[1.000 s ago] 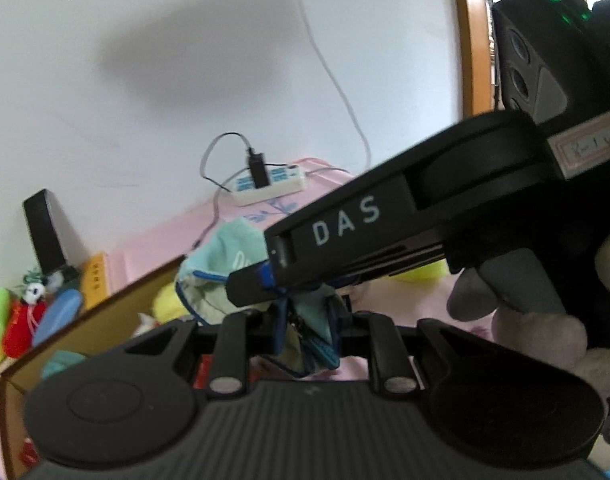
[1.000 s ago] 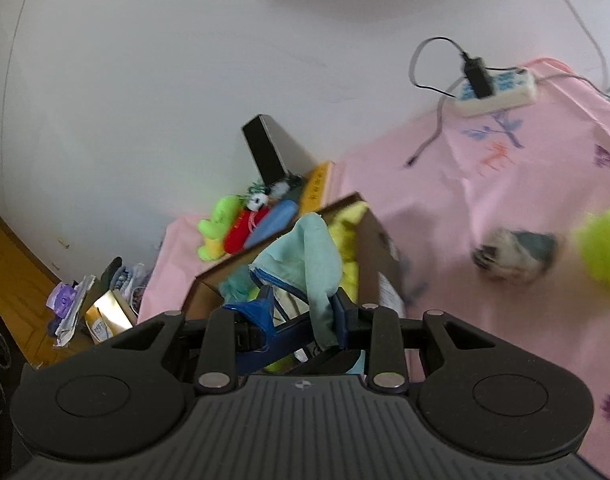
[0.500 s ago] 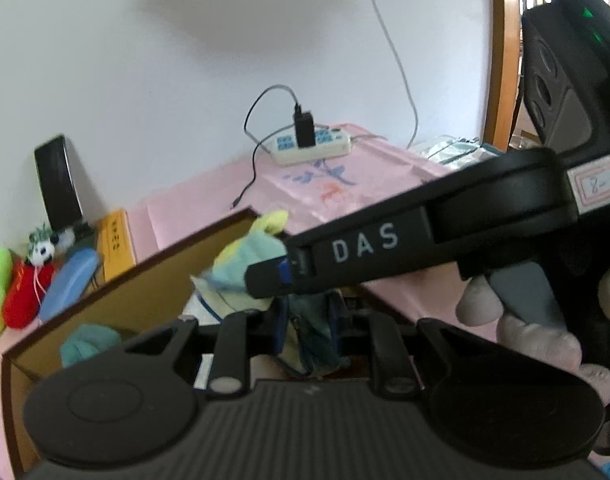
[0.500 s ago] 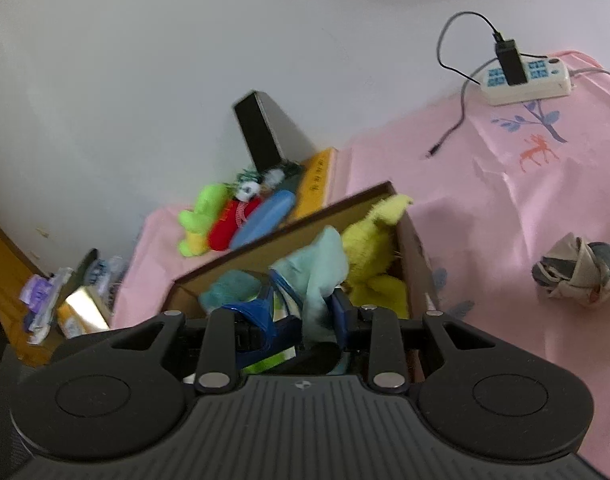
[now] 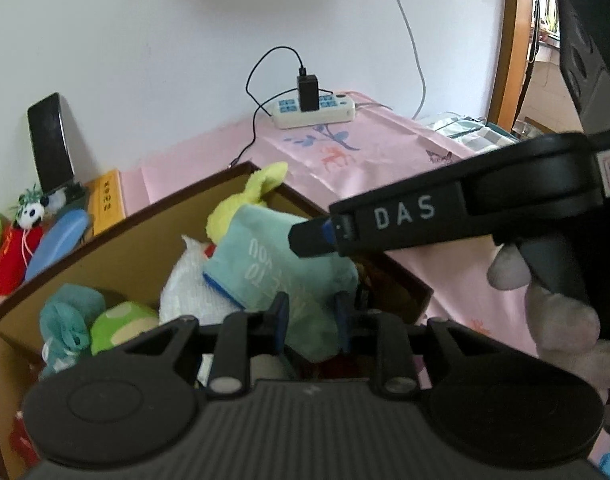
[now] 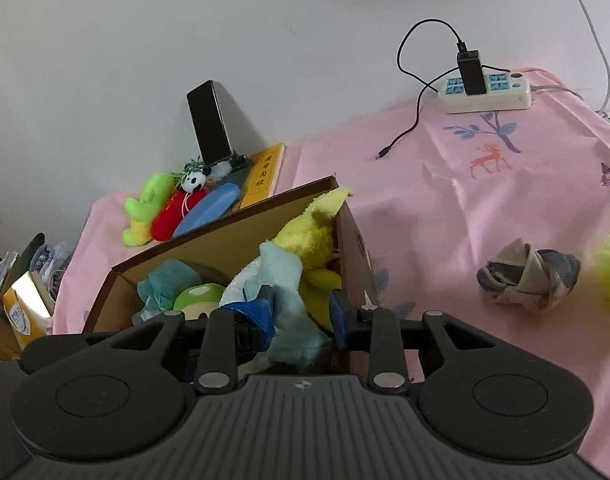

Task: Organize soft objects
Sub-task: 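Lower the green pouch into the box and open the right gripper, then withdraw the right gripper and move it to the yellow-green mesh scarf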

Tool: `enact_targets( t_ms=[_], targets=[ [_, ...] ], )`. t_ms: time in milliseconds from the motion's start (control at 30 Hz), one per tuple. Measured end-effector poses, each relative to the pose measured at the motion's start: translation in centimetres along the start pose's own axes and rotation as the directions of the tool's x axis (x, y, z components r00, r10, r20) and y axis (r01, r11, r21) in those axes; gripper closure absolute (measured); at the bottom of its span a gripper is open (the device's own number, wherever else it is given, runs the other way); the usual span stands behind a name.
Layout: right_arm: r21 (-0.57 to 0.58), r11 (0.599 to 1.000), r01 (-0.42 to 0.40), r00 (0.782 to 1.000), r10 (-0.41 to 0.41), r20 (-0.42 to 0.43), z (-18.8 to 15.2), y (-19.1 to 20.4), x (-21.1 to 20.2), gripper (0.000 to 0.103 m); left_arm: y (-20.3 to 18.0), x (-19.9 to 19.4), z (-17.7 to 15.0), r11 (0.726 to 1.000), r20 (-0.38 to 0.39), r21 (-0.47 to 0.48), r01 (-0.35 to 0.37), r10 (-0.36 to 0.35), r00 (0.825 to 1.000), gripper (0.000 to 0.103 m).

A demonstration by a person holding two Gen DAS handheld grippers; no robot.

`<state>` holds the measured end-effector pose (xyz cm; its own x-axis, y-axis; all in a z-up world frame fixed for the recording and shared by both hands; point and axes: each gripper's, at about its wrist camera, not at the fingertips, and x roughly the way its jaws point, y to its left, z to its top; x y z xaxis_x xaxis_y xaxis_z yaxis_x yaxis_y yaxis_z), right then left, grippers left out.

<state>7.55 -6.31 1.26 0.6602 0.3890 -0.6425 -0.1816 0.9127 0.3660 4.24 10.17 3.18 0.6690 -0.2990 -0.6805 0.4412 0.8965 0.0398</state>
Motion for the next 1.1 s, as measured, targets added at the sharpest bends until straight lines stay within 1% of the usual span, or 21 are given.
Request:
enact_targets(
  t_ms=[133, 267, 333, 400, 467, 500, 633, 800, 967, 1100],
  targets=[
    [-0.010, 1.000, 0.016, 1.000, -0.016, 0.013, -0.2, 0.3, -0.6, 0.090, -0.3, -0.7, -0.1, 1.000, -0.007, -0.007, -0.027, 0.027, 1.000, 0.076],
    [-0.041, 0.998, 0.045, 0.998, -0.044, 0.041, -0.4, 0.8, -1.6, 0.090, -0.1, -1.2, -0.1, 0.998, -0.022, -0.034, -0.061, 0.061, 0.998, 0.069],
    [-0.049, 0.997, 0.054, 0.997, -0.051, 0.053, -0.6, 0.8, -2.2, 0.090, -0.3, -1.4, 0.0, 0.995, -0.031, -0.037, -0.094, 0.092, 0.995, 0.066],
    [-0.054, 0.996, 0.066, 0.996, -0.063, 0.060, -0.7, 0.9, -2.6, 0.090, -0.6, -1.6, 0.0, 0.991, -0.041, -0.037, -0.131, 0.129, 0.991, 0.061],
    [-0.059, 0.995, 0.084, 0.995, -0.080, 0.068, -0.9, 0.9, -3.1, 0.089, -0.8, -2.0, 0.0, 0.986, -0.040, -0.041, -0.165, 0.163, 0.986, 0.047],
    [-0.060, 0.994, 0.091, 0.994, -0.087, 0.070, -0.9, 0.9, -3.3, 0.089, -1.0, -2.3, 0.0, 0.982, -0.036, -0.041, -0.184, 0.183, 0.982, 0.044],
    [-0.053, 0.992, 0.118, 0.991, -0.114, 0.071, -1.3, 0.8, -4.1, 0.089, -1.5, -3.5, 0.1, 0.972, -0.025, -0.041, -0.231, 0.231, 0.973, 0.040],
    [-0.038, 0.991, 0.128, 0.989, -0.124, 0.076, -2.0, 0.9, -5.0, 0.089, -2.0, -4.1, -0.2, 0.958, -0.044, -0.047, -0.283, 0.281, 0.959, 0.039],
    [-0.057, 0.988, 0.146, 0.986, -0.141, 0.085, -2.6, 1.2, -6.1, 0.089, -2.2, -4.4, -0.4, 0.950, -0.086, -0.079, -0.302, 0.295, 0.951, 0.038],
    [-0.078, 0.984, 0.162, 0.983, -0.155, 0.098, -3.4, 1.4, -7.0, 0.089, -2.7, -4.7, -0.5, 0.945, -0.096, -0.095, -0.313, 0.304, 0.948, 0.038]
  ],
)
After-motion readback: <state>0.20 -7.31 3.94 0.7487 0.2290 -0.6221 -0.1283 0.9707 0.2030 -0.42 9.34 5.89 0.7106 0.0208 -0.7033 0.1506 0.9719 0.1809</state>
